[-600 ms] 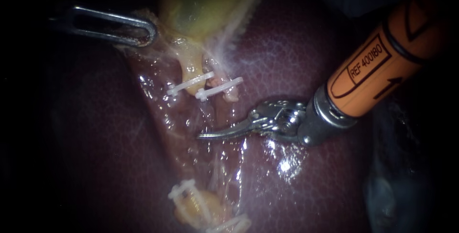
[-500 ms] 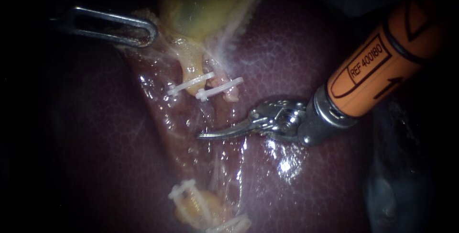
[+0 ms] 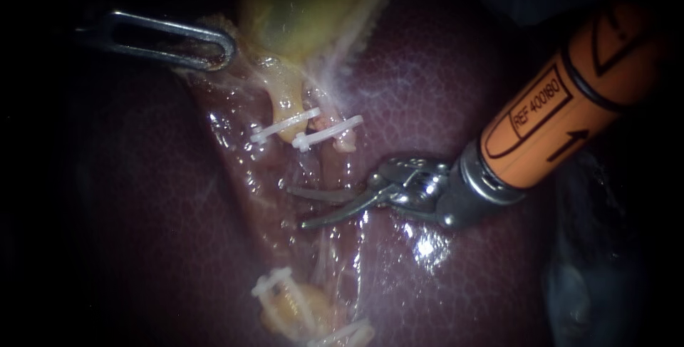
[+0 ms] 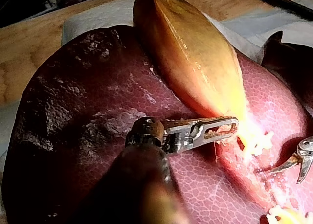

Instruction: Go back from the cut right tube

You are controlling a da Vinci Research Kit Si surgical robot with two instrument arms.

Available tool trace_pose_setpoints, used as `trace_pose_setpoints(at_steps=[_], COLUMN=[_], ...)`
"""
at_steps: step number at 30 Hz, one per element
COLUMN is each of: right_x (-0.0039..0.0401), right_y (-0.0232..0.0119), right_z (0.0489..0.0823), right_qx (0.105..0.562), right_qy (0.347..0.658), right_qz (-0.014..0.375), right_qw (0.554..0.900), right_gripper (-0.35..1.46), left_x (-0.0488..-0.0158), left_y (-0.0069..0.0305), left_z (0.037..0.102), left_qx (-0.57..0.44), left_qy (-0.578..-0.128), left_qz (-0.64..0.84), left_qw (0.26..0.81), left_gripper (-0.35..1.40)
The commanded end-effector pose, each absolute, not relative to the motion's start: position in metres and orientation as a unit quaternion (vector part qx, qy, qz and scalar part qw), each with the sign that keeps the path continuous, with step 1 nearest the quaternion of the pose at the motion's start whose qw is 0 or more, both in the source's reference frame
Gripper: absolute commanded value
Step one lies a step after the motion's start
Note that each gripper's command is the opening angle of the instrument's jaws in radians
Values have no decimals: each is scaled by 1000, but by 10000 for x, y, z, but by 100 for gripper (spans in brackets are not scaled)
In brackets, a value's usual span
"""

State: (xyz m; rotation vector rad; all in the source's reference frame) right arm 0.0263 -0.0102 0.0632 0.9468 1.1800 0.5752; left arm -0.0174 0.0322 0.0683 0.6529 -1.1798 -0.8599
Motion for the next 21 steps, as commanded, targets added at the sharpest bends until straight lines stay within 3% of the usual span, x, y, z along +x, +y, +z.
trace_pose_setpoints(at_steps=[1, 4, 6, 10, 15, 18, 21], right_x=[259, 241, 229, 204, 184, 179, 178], right_y=[-100, -100, -100, -94, -80, -74, -71], right_z=[628, 617, 608, 587, 555, 541, 533], right_qx=[407, 313, 275, 203, 154, 147, 143], right_qy=[533, 561, 568, 561, 467, 401, 359], right_qz=[258, 243, 234, 196, 127, 107, 99], right_qw=[695, 727, 739, 779, 862, 898, 917], right_gripper=[145, 145, 145, 145, 145, 145, 145], left_x=[-174, -174, -174, -174, -174, -175, -175], left_y=[321, 321, 321, 321, 321, 321, 321], left_z=[683, 684, 685, 686, 687, 687, 687], left_qx=[293, 292, 292, 292, 292, 292, 292], left_qy=[-529, -529, -529, -529, -529, -529, -529], left_qz=[-386, -386, -385, -385, -385, -385, -385], left_qw=[697, 697, 697, 697, 697, 697, 697], left_gripper=[-35, -35, -35, -35, -35, -35, -35])
